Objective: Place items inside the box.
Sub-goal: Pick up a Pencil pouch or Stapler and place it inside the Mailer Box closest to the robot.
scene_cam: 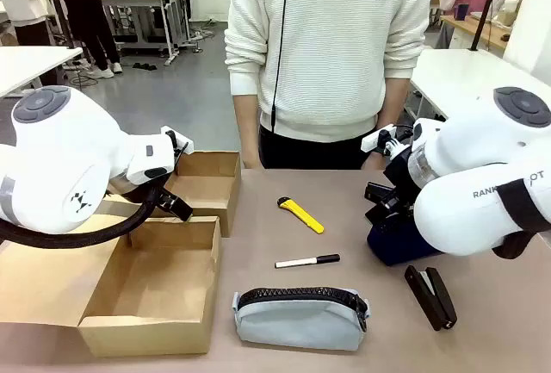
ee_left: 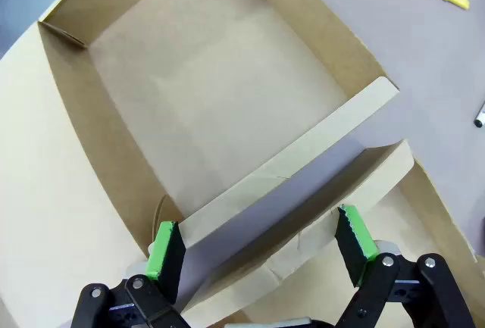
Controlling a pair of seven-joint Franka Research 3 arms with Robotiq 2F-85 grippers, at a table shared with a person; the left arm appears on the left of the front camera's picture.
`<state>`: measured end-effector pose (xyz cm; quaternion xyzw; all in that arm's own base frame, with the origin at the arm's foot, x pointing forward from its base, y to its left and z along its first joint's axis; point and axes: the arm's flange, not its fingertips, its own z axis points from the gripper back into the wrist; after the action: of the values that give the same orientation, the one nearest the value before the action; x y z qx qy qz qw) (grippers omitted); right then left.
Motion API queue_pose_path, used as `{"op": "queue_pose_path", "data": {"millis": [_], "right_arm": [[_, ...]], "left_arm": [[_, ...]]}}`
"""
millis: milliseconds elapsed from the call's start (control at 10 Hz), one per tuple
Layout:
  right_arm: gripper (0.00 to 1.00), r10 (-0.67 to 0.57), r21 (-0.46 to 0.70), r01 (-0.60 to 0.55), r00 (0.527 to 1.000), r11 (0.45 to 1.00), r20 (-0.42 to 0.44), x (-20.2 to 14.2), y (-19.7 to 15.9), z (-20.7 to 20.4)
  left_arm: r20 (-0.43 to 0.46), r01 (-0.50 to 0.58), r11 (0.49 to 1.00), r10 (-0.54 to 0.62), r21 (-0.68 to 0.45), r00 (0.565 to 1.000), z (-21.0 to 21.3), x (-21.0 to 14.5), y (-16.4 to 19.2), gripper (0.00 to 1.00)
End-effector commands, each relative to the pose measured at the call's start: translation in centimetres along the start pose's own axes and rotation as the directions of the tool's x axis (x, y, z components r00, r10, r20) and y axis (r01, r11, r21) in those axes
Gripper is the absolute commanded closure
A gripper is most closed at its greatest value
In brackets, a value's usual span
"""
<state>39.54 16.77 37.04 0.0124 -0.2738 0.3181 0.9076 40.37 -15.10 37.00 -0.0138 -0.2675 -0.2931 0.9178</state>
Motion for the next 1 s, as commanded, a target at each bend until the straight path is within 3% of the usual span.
{"op": "queue_pose_path", "data": {"millis": [0,900], "right_arm": [[0.0,0.0,0.0,0.0,1.0,1.0,0.0,0.0,0.0,0.0],[0.0,0.0,0.0,0.0,1.0,1.0,0.0,0.0,0.0,0.0]], "left_arm": [[0.0,0.0,1.0,0.0,0.0,1.0,0.0,0.0,0.0,0.0],[0.0,0.0,1.0,0.0,0.0,1.0,0.0,0.0,0.0,0.0]]}}
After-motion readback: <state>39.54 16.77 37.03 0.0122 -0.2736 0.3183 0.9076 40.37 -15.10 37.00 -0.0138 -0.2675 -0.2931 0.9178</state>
